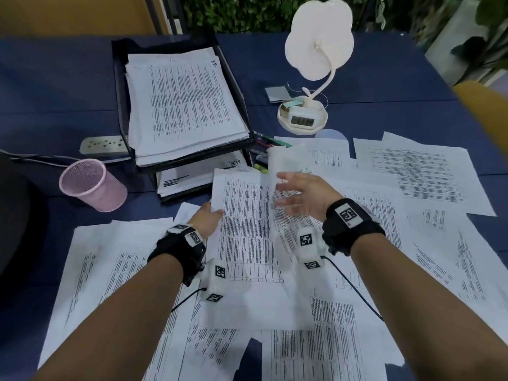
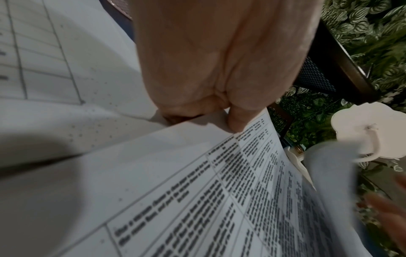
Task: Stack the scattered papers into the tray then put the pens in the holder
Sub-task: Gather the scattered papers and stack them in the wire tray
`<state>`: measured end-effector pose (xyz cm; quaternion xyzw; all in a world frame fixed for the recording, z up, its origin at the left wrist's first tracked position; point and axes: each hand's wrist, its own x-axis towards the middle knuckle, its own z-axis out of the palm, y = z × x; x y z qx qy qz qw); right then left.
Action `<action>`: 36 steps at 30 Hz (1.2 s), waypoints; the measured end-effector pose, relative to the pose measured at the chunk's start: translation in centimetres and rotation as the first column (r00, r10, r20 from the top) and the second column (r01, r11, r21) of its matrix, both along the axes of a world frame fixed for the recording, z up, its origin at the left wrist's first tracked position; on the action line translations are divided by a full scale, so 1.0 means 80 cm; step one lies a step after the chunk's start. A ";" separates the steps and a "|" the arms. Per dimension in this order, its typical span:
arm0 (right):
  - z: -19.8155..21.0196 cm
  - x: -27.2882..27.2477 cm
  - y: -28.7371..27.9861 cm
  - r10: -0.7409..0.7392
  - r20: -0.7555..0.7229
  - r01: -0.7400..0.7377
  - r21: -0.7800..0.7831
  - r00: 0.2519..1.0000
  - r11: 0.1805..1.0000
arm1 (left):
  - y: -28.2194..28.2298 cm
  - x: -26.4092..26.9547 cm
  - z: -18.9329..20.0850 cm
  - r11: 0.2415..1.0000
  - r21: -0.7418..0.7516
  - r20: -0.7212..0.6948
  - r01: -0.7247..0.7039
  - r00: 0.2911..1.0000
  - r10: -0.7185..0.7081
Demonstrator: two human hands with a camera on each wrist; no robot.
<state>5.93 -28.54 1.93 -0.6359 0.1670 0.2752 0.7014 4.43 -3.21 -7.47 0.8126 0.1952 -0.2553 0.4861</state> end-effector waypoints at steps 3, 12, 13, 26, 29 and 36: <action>-0.016 0.008 -0.020 -0.109 0.180 0.166 -0.341 0.978 0.925 | 0.000 0.001 0.000 1.000 -0.003 0.017 0.019 1.000 -0.019; -0.057 0.014 -0.063 -0.031 0.076 0.079 -0.777 0.997 0.624 | 0.001 -0.010 0.009 0.972 -0.212 0.006 -0.106 0.994 0.110; -0.058 0.014 -0.063 -0.015 0.077 0.069 -0.767 0.997 0.638 | 0.000 -0.011 0.009 0.966 -0.232 0.000 -0.116 0.993 0.120; -0.060 -0.020 -0.018 0.353 0.026 -0.191 -0.801 0.935 0.567 | -0.005 -0.012 0.007 0.976 -0.113 -0.018 -0.188 0.982 0.188; -0.061 -0.025 -0.020 0.361 0.006 -0.162 -0.887 0.933 0.433 | -0.003 -0.011 0.006 0.998 0.010 0.042 -0.064 0.997 0.063; -0.069 -0.039 -0.023 0.348 -0.233 -0.305 -0.938 0.908 0.168 | 0.000 -0.008 0.002 1.000 0.017 0.053 -0.022 0.998 0.022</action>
